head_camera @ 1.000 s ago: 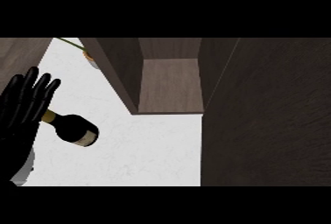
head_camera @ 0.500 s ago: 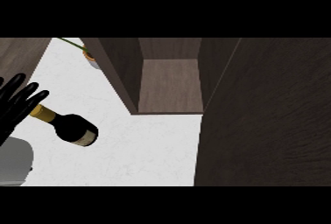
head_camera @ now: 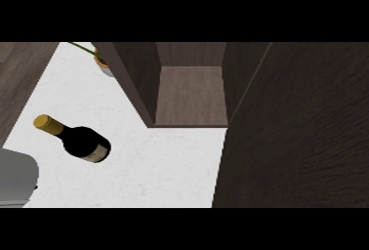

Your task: Pick up the wine, place it into the cabinet and close the cabinet

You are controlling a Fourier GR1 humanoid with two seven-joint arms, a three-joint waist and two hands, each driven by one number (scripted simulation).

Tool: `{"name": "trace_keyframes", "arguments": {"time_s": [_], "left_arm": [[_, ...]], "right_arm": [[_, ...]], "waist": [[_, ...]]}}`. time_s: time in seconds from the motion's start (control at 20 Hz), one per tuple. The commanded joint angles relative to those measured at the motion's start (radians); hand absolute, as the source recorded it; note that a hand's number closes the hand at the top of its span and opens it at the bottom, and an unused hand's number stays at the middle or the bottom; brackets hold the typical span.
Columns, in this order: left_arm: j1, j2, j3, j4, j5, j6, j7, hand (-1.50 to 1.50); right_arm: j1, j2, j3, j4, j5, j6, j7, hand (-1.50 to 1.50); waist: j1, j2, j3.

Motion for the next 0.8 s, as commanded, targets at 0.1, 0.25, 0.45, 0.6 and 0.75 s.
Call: {"name": "trace_keyframes", "arguments": {"time_s": [0.1, 0.25, 0.45, 0.6, 0.75], "left_arm": [[-0.023, 0.074, 0.042, 0.039, 0.100, 0.019, 0.091, -1.50], [-0.042, 0.034, 0.024, 0.009, 0.039, 0.060, 0.084, -1.50], [-0.029, 0.018, 0.034, 0.071, 0.012, 0.006, 0.088, -1.50], [-0.018, -0.019, 0.016, 0.081, -0.052, -0.022, 0.079, -1.50], [-0.043, -0.024, 0.026, 0.100, -0.068, -0.021, 0.080, -1.50]], "right_arm": [[-0.013, 0.004, 0.083, -0.155, 0.104, -0.061, 0.102, -1.50], [-0.013, 0.005, 0.134, -0.161, 0.150, -0.103, 0.132, -1.50], [-0.046, -0.021, 0.143, -0.173, 0.156, -0.121, 0.157, -1.50], [-0.089, -0.033, 0.142, -0.184, 0.169, -0.151, 0.218, -1.50], [-0.127, -0.020, 0.184, -0.141, 0.203, -0.181, 0.205, -1.50]], "waist": [[-0.001, -0.001, 0.000], [-0.006, 0.000, 0.000], [-0.008, -0.001, -0.001], [-0.010, 0.000, -0.001], [-0.007, 0.000, -0.001]]}}
